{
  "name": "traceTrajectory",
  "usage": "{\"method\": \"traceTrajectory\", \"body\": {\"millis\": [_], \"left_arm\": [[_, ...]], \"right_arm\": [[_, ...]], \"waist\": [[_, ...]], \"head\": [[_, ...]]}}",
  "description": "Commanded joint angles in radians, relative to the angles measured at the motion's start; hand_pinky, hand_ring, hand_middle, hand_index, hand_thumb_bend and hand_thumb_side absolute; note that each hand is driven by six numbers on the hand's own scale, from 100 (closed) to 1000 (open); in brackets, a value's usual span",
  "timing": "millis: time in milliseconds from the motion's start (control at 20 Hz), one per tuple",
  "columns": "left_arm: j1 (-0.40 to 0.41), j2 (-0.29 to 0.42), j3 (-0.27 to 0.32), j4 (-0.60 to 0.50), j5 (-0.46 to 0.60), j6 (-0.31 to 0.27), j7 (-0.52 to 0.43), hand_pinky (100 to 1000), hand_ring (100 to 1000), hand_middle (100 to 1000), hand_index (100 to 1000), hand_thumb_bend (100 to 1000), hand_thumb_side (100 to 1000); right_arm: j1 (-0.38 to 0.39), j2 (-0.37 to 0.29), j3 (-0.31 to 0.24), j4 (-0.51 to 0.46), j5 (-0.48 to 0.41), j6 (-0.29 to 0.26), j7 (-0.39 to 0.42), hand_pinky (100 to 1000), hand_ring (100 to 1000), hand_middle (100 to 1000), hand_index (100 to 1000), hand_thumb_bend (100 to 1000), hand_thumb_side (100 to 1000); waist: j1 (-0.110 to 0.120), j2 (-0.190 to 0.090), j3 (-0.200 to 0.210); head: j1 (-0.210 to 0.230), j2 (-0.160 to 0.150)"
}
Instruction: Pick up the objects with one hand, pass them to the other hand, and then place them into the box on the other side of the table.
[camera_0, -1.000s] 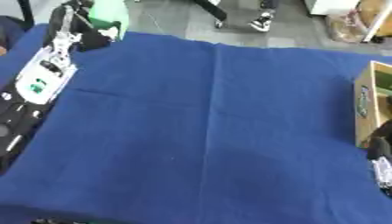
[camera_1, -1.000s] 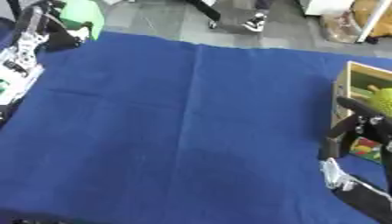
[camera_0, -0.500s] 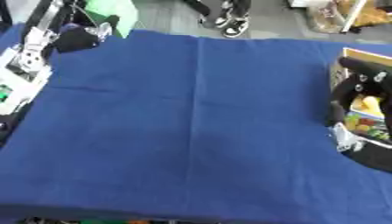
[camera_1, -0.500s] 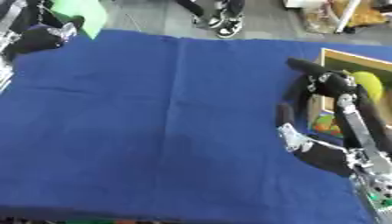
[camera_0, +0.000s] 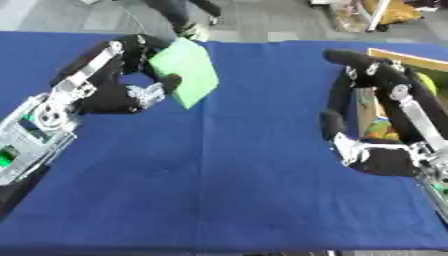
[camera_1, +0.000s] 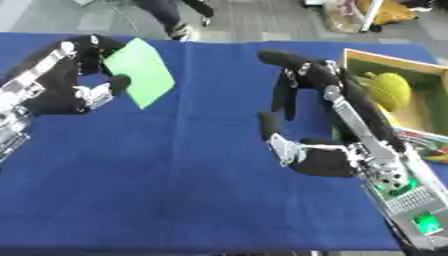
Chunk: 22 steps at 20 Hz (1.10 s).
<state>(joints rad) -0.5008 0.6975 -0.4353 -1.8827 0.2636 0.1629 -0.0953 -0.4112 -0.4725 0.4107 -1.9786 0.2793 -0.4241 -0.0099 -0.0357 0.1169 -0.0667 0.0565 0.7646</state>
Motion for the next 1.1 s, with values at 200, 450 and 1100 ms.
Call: {"method": "traceTrajectory", "body": {"millis": [200,450,1100], "left_arm": [[-0.025,0.038,-0.016,-0.115,0.103,0.093,-0.101,668,506,468,618,100,392],[-0.060,0.051,-0.027,-0.117,0.185,0.114,-0.184,671,510,470,621,100,396],[-0.106,0.050,-0.054,-0.117,0.234,0.159,-0.241,664,489,460,614,100,386]], "right_arm": [[-0.034,-0.019,0.020,-0.021,-0.018,0.009,0.040,240,249,302,914,133,365],[-0.054,-0.020,0.045,-0.021,-0.011,-0.002,0.063,221,233,269,915,178,345],[-0.109,-0.009,0.084,-0.021,0.024,-0.054,0.073,202,216,228,916,250,276]], "waist": [[0.021,-0.036,0.006],[0.027,-0.038,0.012],[0.033,-0.041,0.011]], "head": [[-0.016,0.005],[-0.028,0.005],[-0.025,0.005]]}}
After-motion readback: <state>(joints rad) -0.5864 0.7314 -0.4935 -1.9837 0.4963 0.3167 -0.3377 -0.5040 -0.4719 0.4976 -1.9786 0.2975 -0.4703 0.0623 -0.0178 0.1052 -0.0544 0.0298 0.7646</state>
